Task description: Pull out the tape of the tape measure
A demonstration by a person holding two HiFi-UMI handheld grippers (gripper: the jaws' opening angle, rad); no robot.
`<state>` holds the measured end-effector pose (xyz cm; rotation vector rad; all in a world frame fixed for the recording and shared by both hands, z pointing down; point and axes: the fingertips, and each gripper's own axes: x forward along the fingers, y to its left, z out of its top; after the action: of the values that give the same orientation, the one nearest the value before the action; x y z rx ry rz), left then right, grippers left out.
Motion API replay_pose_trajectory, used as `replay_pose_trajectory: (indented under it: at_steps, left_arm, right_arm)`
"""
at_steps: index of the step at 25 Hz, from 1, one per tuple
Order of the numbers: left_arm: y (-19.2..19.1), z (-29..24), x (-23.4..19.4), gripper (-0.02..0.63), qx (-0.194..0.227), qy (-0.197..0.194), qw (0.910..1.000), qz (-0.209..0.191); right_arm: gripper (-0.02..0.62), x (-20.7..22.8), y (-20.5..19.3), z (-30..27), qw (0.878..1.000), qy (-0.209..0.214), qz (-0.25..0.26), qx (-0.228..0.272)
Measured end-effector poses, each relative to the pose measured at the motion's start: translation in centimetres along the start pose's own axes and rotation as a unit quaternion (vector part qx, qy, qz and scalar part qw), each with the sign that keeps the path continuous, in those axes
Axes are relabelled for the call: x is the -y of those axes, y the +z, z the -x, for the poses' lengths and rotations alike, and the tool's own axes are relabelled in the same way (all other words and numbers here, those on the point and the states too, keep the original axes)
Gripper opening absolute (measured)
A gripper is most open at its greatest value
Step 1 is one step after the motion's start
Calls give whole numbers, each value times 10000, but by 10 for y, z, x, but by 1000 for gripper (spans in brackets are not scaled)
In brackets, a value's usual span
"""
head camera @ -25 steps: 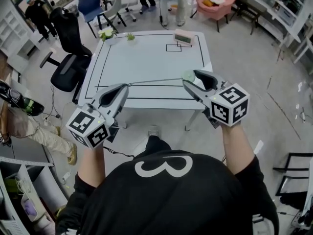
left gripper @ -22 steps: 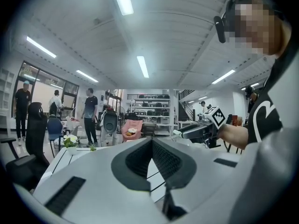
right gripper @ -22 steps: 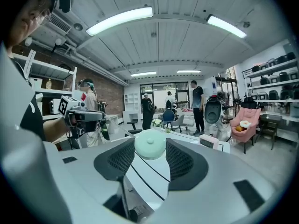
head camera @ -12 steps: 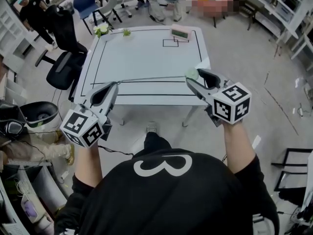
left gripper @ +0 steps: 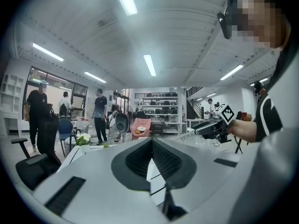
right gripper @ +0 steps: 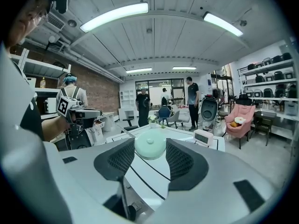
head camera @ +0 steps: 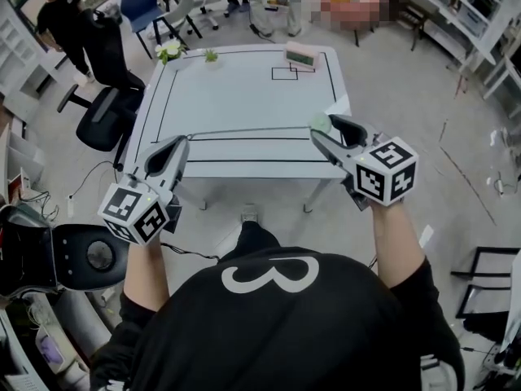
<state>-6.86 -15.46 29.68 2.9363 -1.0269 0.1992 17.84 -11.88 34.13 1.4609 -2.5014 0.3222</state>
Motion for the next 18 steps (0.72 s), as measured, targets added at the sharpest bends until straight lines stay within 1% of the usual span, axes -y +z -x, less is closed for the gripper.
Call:
replay_pose_trajectory:
  at_steps: [4, 10, 13, 18]
  left_arm:
    - [1, 0, -16, 2, -3, 174, 9998, -77]
    - [-4, -11, -39, 2, -71, 307, 9994, -131]
    - [-8, -24, -51, 2, -145, 285, 9994, -90]
    - [-17, -48, -72, 2, -305, 143, 9994, 18]
  right_arm:
    - [219, 6, 4, -7, 10000, -27, -16, -5]
    - [219, 16, 5, -27, 10000, -35, -83, -35]
    - [220, 26, 5, -40, 9999, -66, -123, -64]
    - [219, 40, 5, -67, 9996, -140, -191, -124]
